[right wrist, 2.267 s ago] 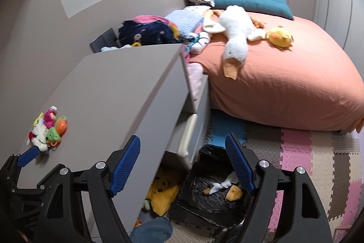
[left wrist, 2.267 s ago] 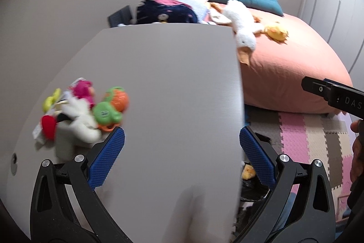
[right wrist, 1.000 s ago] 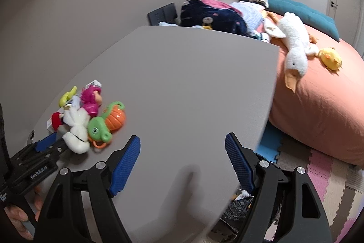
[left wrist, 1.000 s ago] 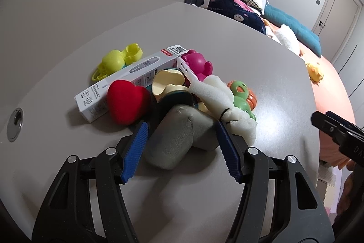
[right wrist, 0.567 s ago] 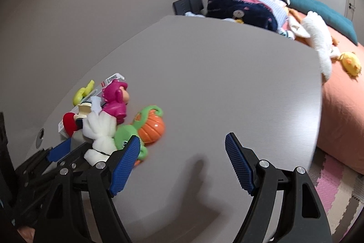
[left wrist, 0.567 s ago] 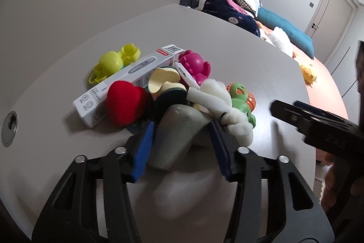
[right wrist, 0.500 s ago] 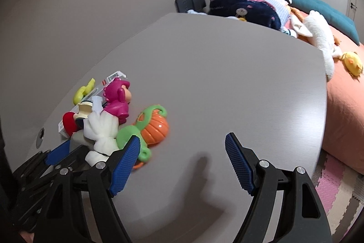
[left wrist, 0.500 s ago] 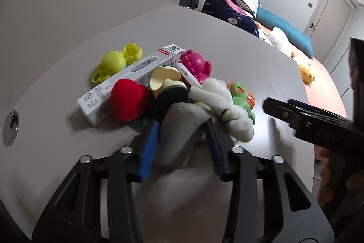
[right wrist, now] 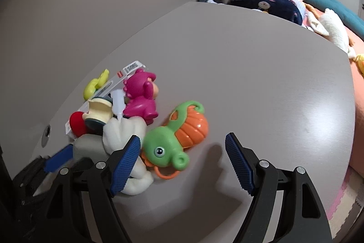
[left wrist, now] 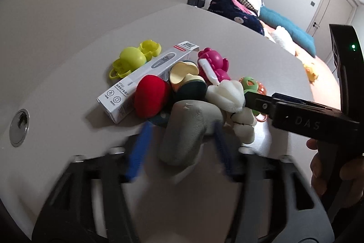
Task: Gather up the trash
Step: 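Grasp the green-orange toy with the right tool while the left tool grasps the grey plush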
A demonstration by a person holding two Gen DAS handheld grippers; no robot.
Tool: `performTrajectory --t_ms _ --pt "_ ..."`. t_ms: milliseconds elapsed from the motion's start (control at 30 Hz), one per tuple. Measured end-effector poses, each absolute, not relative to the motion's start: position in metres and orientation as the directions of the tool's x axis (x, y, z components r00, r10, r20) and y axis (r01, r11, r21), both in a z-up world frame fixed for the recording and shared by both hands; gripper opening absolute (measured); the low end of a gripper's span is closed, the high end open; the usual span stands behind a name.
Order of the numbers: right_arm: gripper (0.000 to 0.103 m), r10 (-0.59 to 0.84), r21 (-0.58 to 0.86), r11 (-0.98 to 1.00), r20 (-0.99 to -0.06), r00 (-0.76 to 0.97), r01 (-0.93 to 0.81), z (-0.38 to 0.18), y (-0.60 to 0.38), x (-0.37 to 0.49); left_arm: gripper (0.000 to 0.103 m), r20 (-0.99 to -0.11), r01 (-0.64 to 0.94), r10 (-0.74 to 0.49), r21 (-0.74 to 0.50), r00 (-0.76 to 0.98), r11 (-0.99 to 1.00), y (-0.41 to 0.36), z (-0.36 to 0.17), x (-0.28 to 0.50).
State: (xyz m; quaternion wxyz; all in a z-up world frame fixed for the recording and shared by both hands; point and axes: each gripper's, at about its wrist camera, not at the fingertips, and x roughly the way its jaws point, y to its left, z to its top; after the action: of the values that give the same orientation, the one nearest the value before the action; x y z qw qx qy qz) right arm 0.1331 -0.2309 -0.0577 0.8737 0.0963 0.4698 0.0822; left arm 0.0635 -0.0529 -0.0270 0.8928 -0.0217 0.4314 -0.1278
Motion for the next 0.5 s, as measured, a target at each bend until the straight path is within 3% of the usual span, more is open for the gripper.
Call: performTrajectory --t_ms 100,167,233,400,500 --pt "0.070 0.233 0.243 0.969 -0.812 0.535 -0.051 -0.062 -0.228 0.136 0.064 -0.770 0.212 -0.254 -0.157 0.586 0.965 -0.055 -0.029 0.066" --pt "0.059 0.222 0.235 0.971 -0.810 0.543 -0.047 -0.061 -0.229 0.137 0.064 -0.773 0.213 -0.257 -0.161 0.580 0.964 -0.056 -0.032 0.070" --pt "0.041 0.229 0.243 0.969 -0.809 0.542 -0.047 -0.062 -0.231 0.138 0.064 -0.778 0.215 -0.264 -0.169 0.570 0.962 -0.057 -0.035 0.073" --pt "0.041 0.261 0.283 0.958 -0.802 0.538 -0.044 -0.062 -0.238 0.139 0.059 -0.782 0.229 -0.277 -0.175 0.558 0.957 -0.060 -0.041 0.073" --pt "0.041 0.264 0.289 0.956 -0.798 0.542 -0.041 -0.062 -0.242 0.136 0.046 -0.777 0.233 -0.270 -0.163 0.569 0.959 -0.061 -0.038 0.069"
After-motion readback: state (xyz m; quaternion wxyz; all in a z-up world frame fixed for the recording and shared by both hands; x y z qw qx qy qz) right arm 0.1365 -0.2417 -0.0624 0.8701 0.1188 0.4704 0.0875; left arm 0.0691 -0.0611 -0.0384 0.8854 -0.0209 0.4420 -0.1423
